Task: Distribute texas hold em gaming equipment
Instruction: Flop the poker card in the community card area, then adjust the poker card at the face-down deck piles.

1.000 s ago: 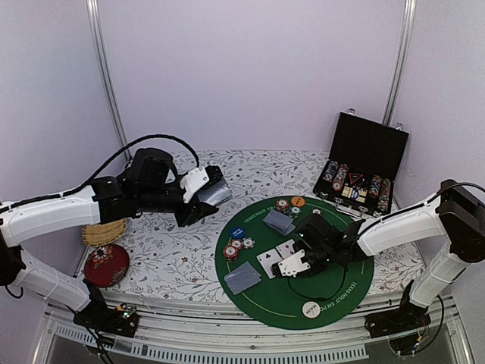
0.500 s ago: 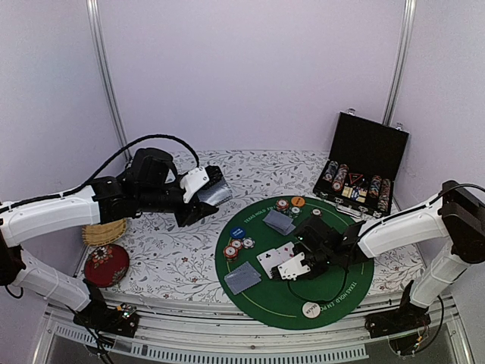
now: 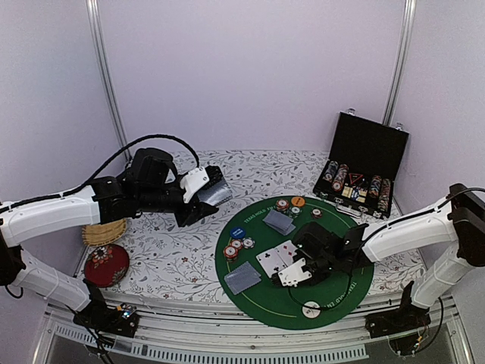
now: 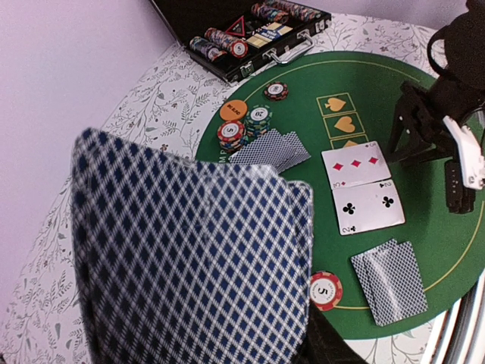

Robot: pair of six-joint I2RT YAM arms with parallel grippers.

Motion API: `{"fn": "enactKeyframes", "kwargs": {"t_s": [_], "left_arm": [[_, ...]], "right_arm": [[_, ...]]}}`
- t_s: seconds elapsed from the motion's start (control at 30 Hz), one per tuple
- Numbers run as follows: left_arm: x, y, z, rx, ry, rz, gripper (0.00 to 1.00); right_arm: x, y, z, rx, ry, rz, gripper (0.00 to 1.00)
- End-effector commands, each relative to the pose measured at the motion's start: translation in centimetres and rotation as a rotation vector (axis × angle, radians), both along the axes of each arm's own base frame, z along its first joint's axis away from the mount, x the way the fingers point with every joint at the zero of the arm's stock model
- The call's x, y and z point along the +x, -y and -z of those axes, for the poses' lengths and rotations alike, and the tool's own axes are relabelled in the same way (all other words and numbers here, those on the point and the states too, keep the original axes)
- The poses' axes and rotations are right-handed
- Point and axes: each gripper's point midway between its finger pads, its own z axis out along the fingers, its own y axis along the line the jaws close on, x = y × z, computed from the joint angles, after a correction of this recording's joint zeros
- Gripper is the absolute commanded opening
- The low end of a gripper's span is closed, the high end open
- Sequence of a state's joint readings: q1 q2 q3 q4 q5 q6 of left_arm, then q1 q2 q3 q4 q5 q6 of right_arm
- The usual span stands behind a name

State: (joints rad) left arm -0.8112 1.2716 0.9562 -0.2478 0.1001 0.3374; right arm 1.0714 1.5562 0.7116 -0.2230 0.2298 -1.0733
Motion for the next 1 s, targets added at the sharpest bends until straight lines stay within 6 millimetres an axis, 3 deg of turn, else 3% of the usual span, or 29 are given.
{"fn": "enactKeyframes", "kwargs": {"t_s": [0.0, 0.07, 0.13, 0.17, 0.2, 0.23, 0.27, 0.33, 0.43, 0.5, 0.67, 0.97], "left_arm": [[0.0, 0.1, -0.5, -0.015, 0.019, 0.009, 0.45], [-0.1, 0.1, -0.5, -0.015, 0.019, 0.010, 0.45], [0.0, 0.1, -0.5, -0.016, 0.019, 0.010, 0.45], [-0.1, 0.1, -0.5, -0.016, 0.018, 0.011, 0.45], [0.0, 0.1, -0.5, -0.016, 0.018, 0.011, 0.45], [0.0, 0.1, -0.5, -0.016, 0.019, 0.011, 0.45], [-0.1, 0.2, -0.5, -0.017, 0.019, 0.012, 0.45], [-0.1, 0.2, -0.5, -0.017, 0.017, 0.013, 0.45], [-0.1, 0.2, -0.6, -0.018, 0.017, 0.013, 0.45], [-0.1, 0.2, -0.6, -0.020, 0.017, 0.014, 0.45], [-0.1, 0.2, -0.8, -0.023, 0.018, 0.016, 0.45], [-0.2, 0.1, -0.9, -0.025, 0.022, 0.015, 0.45]], "right_arm": [[-1.9, 1.7, -0.6, -0.037, -0.061, 0.027, 0.38], [-1.6, 0.1, -3.4, 0.079, -0.045, 0.043, 0.45], [-0.7, -2.5, -7.8, 0.268, -0.012, 0.066, 0.60], [0.0, -3.6, -10.5, 0.392, -0.001, 0.102, 0.74], [1.2, -4.6, -13.7, 0.529, 0.030, 0.140, 0.95], [2.5, -5.0, -17.0, 0.670, 0.040, 0.205, 1.00], [3.8, -5.2, -20.3, 0.804, 0.030, 0.254, 0.99], [5.0, -5.7, -26.6, 1.075, -0.161, 0.321, 0.99], [5.0, -6.9, -31.4, 1.290, -0.490, 0.327, 0.99], [5.1, -8.3, -32.7, 1.321, -0.604, 0.325, 0.99], [6.7, -12.3, -32.2, 1.269, -0.818, 0.379, 0.99], [9.7, -16.7, -27.6, 1.172, -0.885, 0.435, 0.95]]}}
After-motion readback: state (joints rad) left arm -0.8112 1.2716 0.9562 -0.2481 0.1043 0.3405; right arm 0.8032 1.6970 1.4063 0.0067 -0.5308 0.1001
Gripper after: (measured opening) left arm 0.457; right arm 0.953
